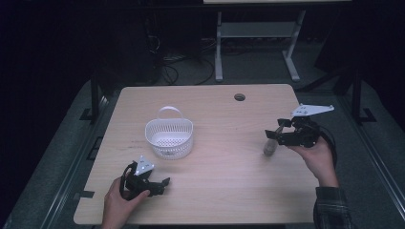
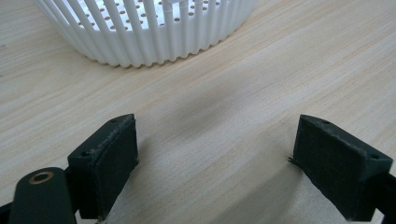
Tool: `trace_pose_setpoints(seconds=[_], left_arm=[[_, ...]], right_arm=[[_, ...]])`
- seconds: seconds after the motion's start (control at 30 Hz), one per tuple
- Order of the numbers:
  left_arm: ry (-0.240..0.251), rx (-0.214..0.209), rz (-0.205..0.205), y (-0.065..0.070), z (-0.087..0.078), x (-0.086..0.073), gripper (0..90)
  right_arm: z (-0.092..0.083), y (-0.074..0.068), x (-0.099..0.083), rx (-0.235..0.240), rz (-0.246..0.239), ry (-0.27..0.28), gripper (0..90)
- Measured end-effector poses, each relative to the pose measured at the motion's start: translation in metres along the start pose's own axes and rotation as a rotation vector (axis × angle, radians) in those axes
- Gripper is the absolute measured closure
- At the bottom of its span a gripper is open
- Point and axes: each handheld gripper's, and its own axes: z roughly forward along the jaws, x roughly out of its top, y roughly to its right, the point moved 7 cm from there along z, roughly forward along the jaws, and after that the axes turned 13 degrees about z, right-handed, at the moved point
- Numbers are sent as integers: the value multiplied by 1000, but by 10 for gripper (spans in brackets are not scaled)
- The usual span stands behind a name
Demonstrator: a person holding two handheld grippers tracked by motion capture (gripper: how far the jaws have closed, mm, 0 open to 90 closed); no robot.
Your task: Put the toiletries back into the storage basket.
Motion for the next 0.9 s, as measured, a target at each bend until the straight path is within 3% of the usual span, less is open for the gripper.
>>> trace_pose_setpoints(seconds=[0.9], left_arm=[[0,1,-3,0,0,0,128]], right_arm=[[10,-28,20,42,-47,-3,297]])
